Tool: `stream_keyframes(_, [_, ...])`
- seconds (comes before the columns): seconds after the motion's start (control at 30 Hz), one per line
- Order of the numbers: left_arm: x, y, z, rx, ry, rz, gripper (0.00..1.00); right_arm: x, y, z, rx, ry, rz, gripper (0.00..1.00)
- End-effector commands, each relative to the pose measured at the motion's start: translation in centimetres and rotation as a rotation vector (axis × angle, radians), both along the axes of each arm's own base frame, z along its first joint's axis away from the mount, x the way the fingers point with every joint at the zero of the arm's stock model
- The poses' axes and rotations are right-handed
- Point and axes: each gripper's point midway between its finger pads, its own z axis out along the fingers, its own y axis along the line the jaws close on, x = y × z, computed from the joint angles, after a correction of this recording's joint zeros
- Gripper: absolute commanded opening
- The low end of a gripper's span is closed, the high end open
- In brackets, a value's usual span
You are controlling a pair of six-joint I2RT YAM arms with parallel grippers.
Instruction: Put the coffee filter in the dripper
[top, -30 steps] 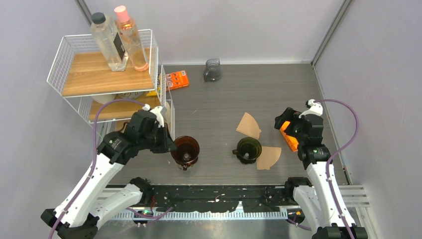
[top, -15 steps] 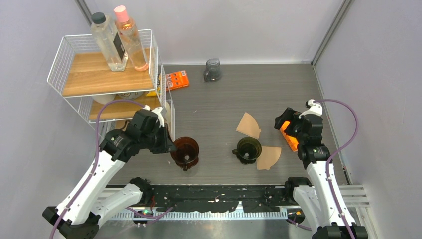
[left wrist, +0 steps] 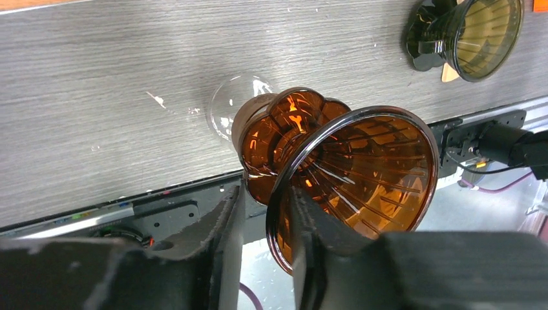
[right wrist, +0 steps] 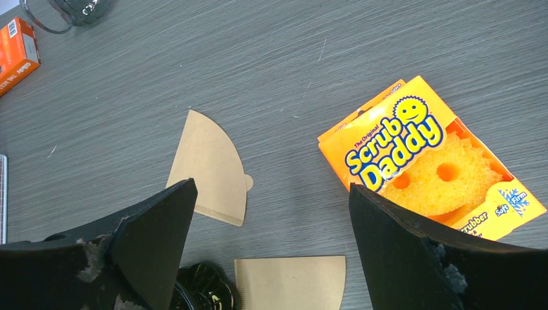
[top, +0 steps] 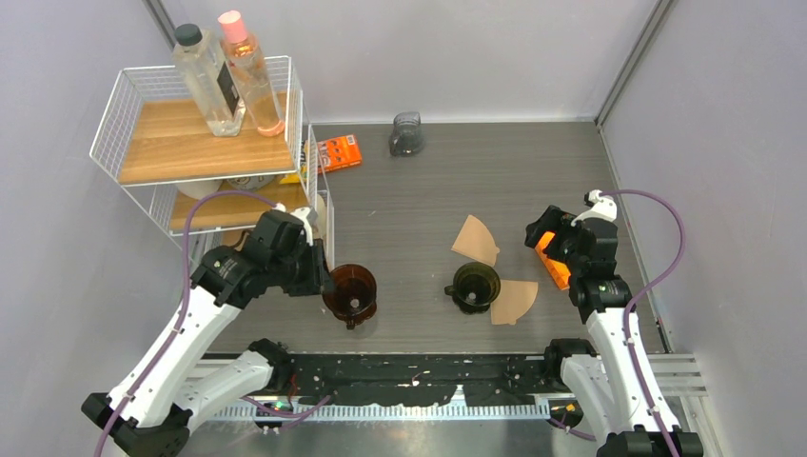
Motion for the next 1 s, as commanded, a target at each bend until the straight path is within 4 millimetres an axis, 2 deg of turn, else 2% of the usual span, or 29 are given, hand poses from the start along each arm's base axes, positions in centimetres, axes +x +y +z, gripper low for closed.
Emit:
stream_keyframes(0.0, [0.4,0.5,1.5,0.004,-0.056,0.006,0.42,0.6,-0.2,2.1,-0.008,-0.053,-0.011,0.96])
stream_keyframes(0.13, [0.7,0.9,2.4,0.007,-0.099,0.019,0.55,0.6,-0.2,2.0,-0.008,-0.049,-0.011,0.95])
stream_keyframes(0.2, [0.9,0.9,3.1,0.0,-0.124,0.02,0.65,0.6,-0.2,2.1,-0.007,-0.051,-0.01,0.96])
stream_keyframes(0.23, [1.1,0.8,3.5,-0.012,-0.145,0.016,0.78,0.6,-0.2,2.2,-0.007,-0.051,-0.011,0.96])
stream_keyframes(0.27, [1.2,0.5,3.8,-0.03,-0.163,0.011,0.96,0.6,-0.2,2.2,-0.004,-0.051,-0.012,0.95])
stream_keyframes(0.3, [1.6,-0.1,4.4,-0.066,-0.195,0.0,0.99,0.6,-0.2,2.2,-0.004,-0.051,-0.011,0.95])
stream_keyframes(0.37, [1.9,-0.9,5.3,-0.112,-0.235,-0.025,0.99,0.6,-0.1,2.2,-0.001,-0.048,-0.005,0.95])
stream_keyframes(0.67, [5.1,-2.1,9.9,-0.166,-0.496,-0.041,1.0,0.6,0.3,2.0,0.0,-0.029,0.016,0.95])
stream_keyframes(0.87, [7.1,-4.8,12.2,-0.196,-0.595,-0.122,1.0,0.5,0.4,1.5,-0.01,0.026,0.034,0.95])
stream_keyframes(0.97, [8.0,-6.2,12.5,-0.181,-0.605,-0.166,1.0,0.2,-0.1,0.3,-0.019,0.093,0.007,0.96])
